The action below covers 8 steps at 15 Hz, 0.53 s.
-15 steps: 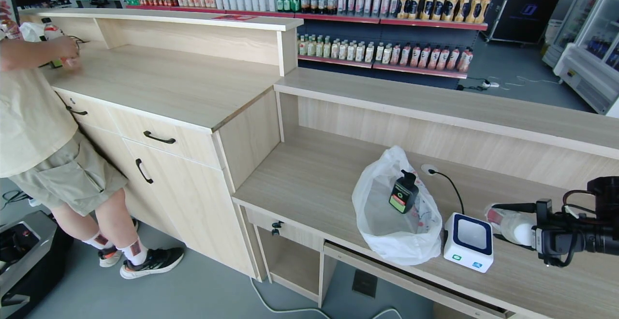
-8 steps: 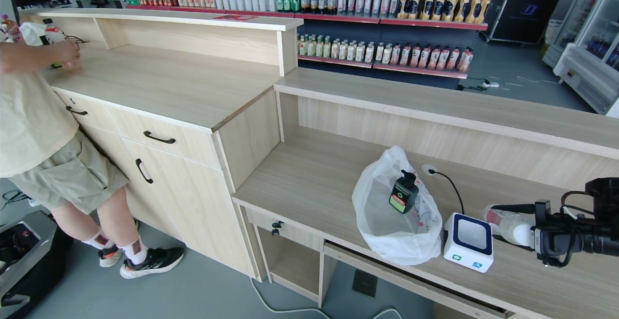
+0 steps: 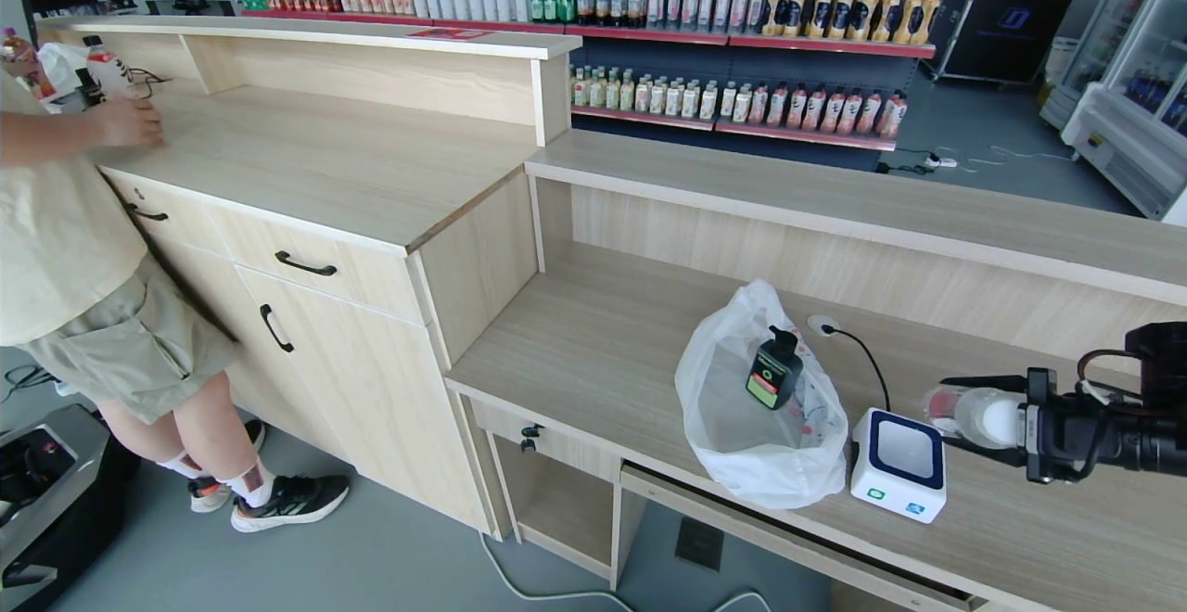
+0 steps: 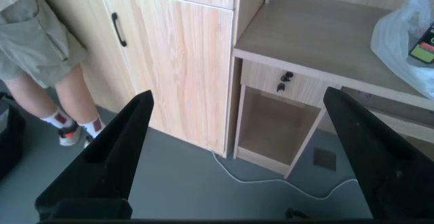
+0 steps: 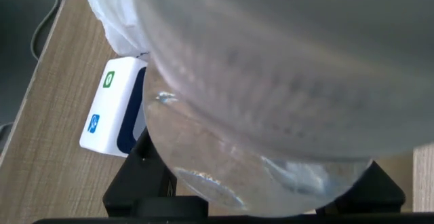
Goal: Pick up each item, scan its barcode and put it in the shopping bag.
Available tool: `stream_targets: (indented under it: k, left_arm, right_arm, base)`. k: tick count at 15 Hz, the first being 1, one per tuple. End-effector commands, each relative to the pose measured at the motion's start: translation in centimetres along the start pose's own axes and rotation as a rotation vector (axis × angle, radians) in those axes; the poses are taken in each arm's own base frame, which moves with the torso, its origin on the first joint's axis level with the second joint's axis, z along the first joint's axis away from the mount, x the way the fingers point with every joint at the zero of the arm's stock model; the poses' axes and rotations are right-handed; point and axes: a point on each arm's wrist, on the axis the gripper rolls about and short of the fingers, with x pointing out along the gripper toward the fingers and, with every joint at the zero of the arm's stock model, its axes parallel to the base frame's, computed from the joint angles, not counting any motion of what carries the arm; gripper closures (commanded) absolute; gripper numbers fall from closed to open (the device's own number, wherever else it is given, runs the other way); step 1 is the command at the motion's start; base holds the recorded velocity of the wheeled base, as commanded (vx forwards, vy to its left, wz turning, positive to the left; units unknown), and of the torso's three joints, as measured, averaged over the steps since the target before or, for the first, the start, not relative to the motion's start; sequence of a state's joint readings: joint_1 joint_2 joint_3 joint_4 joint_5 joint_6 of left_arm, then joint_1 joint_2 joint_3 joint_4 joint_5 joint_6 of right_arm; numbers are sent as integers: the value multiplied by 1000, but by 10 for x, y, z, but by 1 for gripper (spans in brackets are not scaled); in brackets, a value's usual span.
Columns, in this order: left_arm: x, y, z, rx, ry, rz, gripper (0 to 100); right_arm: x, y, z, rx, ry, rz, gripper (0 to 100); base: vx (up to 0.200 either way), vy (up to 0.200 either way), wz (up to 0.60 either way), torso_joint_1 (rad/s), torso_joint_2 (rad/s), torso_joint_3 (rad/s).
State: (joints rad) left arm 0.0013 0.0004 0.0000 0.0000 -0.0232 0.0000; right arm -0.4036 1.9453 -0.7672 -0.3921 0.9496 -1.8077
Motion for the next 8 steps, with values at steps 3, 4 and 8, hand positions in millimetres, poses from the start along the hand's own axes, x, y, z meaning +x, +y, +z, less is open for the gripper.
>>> stream_targets:
  k: [3, 4, 8]
  left_arm:
    - [0, 0, 0, 0, 1, 0, 0]
    - [0, 0, 0, 0, 1, 0, 0]
    - [0, 0, 0, 0, 1, 0, 0]
  right_arm:
    - [-45, -57, 96, 378, -22, -171, 100]
    - [-47, -60, 109, 495, 2, -199, 100]
    - [-40, -49, 130, 837, 116, -266, 100]
  base:
    - [0, 0, 0, 0, 0, 0]
    - [0, 0, 0, 0, 0, 0]
    - [0, 0, 0, 0, 0, 0]
